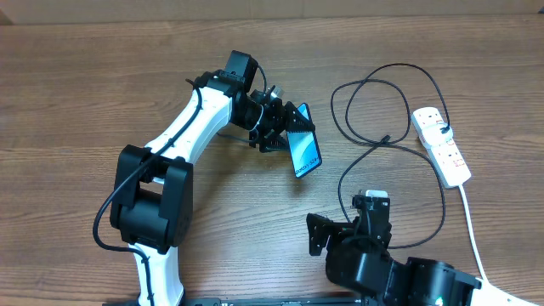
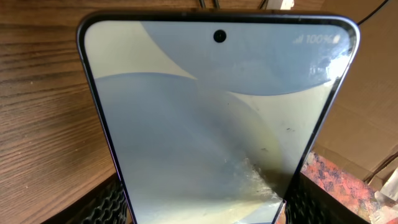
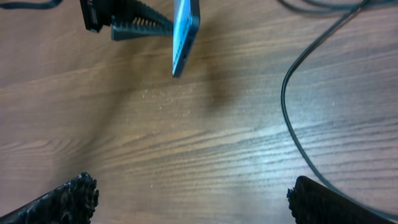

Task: Plug charger to phone and switch on socket
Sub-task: 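Move the right gripper toward the smartphone held by the left gripper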

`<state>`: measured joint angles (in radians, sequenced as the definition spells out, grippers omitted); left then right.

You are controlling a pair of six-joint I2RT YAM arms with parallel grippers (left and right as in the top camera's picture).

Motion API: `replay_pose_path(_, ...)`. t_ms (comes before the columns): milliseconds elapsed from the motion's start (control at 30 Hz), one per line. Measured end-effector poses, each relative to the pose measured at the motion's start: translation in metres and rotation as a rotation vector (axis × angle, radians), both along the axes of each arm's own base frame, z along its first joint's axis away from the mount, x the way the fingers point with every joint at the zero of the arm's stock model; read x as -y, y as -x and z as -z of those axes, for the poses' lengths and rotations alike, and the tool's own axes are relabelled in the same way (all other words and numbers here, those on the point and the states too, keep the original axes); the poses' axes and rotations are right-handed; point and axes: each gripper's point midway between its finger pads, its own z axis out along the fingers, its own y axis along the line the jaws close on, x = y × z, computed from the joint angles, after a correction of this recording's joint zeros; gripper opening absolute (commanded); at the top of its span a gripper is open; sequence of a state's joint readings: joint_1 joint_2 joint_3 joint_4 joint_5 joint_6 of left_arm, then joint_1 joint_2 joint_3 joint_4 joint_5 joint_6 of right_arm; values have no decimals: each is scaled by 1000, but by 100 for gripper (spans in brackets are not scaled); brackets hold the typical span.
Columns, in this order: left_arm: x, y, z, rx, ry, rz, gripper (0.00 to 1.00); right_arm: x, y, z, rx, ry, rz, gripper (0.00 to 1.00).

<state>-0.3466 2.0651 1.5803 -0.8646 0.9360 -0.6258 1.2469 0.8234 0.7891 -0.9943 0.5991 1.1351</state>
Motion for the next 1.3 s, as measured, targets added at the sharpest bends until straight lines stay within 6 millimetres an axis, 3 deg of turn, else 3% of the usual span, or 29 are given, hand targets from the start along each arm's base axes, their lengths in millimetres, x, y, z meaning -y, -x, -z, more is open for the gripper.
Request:
replay_pose_path(400, 1, 1, -1, -4, 10, 3, 39, -16, -14, 12, 46, 63, 53, 100)
replay_pose_path(833, 4, 3, -6, -14, 40, 10, 39, -8, -35, 3, 188, 140, 146, 100)
replay_pose_path(1300, 8, 7, -15, -35, 96, 23, 38, -16, -46, 27, 184, 157, 256, 100)
